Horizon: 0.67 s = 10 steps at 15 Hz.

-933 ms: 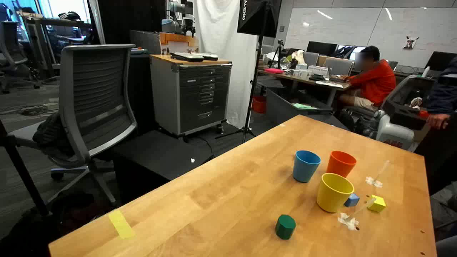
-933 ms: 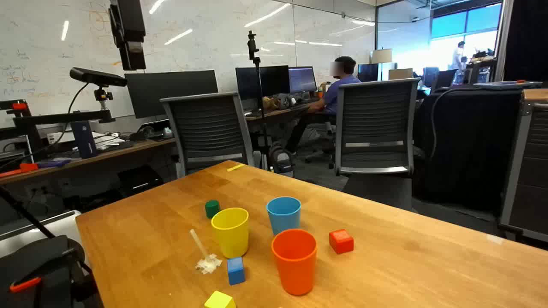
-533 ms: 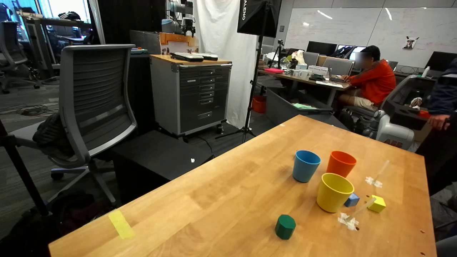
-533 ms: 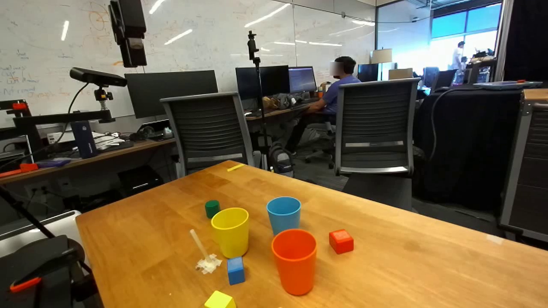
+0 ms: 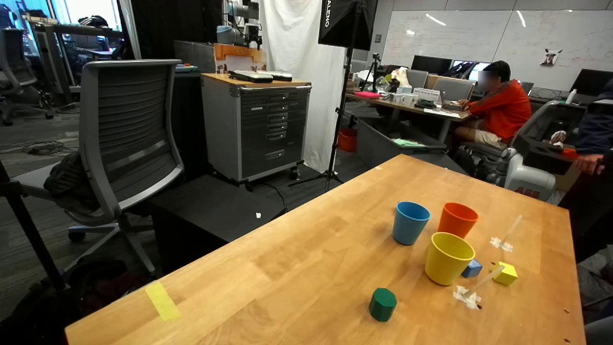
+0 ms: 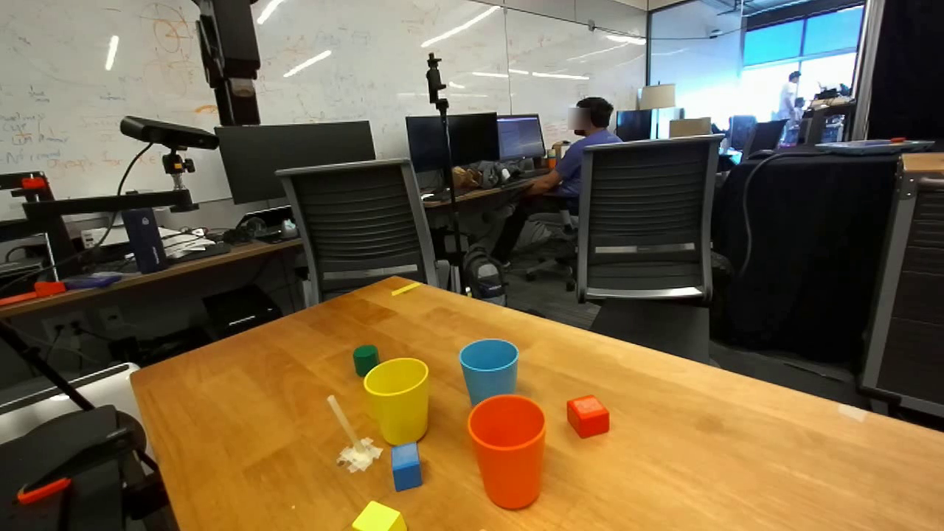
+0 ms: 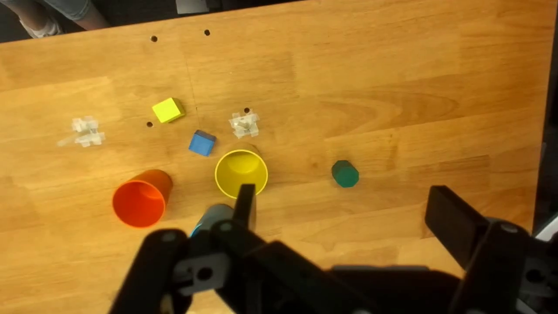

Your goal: Put the yellow cup in the blue cup then pick the blue cup and put it in the orange cup

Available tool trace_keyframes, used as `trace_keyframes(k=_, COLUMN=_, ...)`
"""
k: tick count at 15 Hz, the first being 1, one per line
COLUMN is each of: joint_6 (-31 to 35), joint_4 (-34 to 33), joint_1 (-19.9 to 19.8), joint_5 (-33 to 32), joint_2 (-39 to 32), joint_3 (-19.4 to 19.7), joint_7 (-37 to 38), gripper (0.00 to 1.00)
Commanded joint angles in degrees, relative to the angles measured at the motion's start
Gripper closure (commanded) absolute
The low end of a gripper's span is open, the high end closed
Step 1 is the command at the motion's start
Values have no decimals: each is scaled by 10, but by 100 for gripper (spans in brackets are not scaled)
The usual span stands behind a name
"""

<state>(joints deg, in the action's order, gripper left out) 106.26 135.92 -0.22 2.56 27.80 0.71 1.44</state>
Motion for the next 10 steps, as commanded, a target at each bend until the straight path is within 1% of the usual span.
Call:
trace_keyframes(k=1, joint_6=39, joint_4=-8, joint_1=-6, joint_5=-3, joint_2=-27, joint_3=-2, joint_7=10, gripper=0)
trace_keyframes(k=5, joint_6=110, joint_4=-5, joint_1=-7, joint_5=6, joint_2=-66, joint_3=-2, joint_7=19, gripper=0)
trace_keyframes(k=10, joint_6=161, joint_4=-6, joint_1=-11, joint_5=-13, joint_2=-127, joint_3=-6, joint_7=46, gripper=0)
